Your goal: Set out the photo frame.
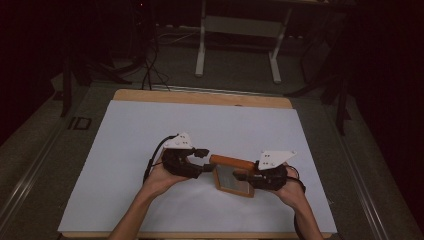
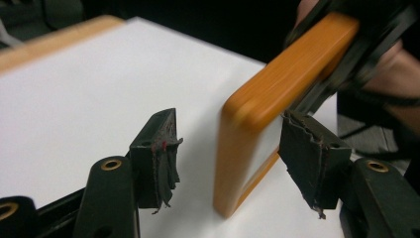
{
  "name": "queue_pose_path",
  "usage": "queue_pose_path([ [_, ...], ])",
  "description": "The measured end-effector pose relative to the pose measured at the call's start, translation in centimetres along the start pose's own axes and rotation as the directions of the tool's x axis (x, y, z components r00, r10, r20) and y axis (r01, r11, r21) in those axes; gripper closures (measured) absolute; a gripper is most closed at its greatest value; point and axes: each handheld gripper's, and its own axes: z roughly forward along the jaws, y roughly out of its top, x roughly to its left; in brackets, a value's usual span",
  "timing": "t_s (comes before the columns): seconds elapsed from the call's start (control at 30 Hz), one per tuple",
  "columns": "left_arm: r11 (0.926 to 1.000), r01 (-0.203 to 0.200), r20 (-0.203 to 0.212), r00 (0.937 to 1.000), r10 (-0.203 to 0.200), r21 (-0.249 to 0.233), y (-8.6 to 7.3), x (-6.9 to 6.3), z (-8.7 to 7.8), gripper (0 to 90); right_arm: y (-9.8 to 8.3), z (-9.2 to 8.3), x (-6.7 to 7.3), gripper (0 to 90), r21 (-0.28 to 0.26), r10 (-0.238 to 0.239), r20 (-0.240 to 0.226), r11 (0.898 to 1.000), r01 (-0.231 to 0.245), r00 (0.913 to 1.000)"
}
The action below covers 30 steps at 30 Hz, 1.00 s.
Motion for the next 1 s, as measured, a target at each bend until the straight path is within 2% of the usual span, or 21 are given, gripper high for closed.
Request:
queue_pose_path([
  [0.1, 0.9994, -0.033, 0.057, 0.9978, 0.032, 0.014, -0.5, 0.0, 1.6, 41.2, 0.1, 0.1, 0.1, 74.2, -0.002, -0.011, -0.003, 1.0, 0.011, 0.9999],
  [0.2, 0.9973, -0.068, 0.089, 0.9939, 0.065, 0.029, -0.6, -0.3, 3.0, 44.9, 0.1, 0.1, 0.2, 74.2, -0.004, -0.011, -0.002, 1.0, 0.011, 0.9999],
  [0.3, 0.9964, -0.075, 0.105, 0.9919, 0.071, 0.038, -0.7, -0.4, 3.9, 46.7, 0.0, 0.0, 0.2, 74.2, -0.007, -0.014, -0.002, 1.0, 0.014, 0.9999],
  [0.43, 0.995, -0.093, 0.116, 0.9894, 0.088, 0.037, -0.8, -0.3, 4.4, 53.0, -0.2, -0.1, 0.1, 73.8, -0.005, -0.007, -0.006, 1.0, 0.007, 1.0],
  [0.47, 0.9928, -0.113, 0.118, 0.9872, 0.107, 0.04, -0.8, -0.3, 4.3, 53.0, -0.2, -0.1, 0.1, 73.8, -0.005, -0.007, -0.006, 1.0, 0.007, 1.0],
  [0.57, 0.9866, -0.155, 0.137, 0.9797, 0.146, 0.052, -0.7, -0.5, 4.1, 61.0, -0.4, -0.1, -0.1, 69.1, 0.002, 0.004, -0.006, 1.0, -0.004, 1.0],
  [0.67, 0.9819, -0.181, 0.144, 0.9746, 0.172, 0.055, -0.8, -0.7, 4.0, 64.9, -0.6, -0.1, -0.3, 66.5, 0.004, 0.015, -0.024, 1.0, -0.015, 0.9996],
  [0.83, 0.9782, -0.202, 0.12, 0.9735, 0.195, 0.05, -0.8, -1.0, 4.1, 66.5, -0.7, -0.1, -0.6, 63.7, 0.005, 0.036, -0.02, 0.999, -0.036, 0.9992],
  [1.0, 0.9712, -0.232, 0.105, 0.9685, 0.226, 0.053, -0.7, -1.2, 4.0, 67.4, -0.9, -0.2, -0.9, 62.9, 0.002, 0.059, -0.033, 0.998, -0.058, 0.9977],
])
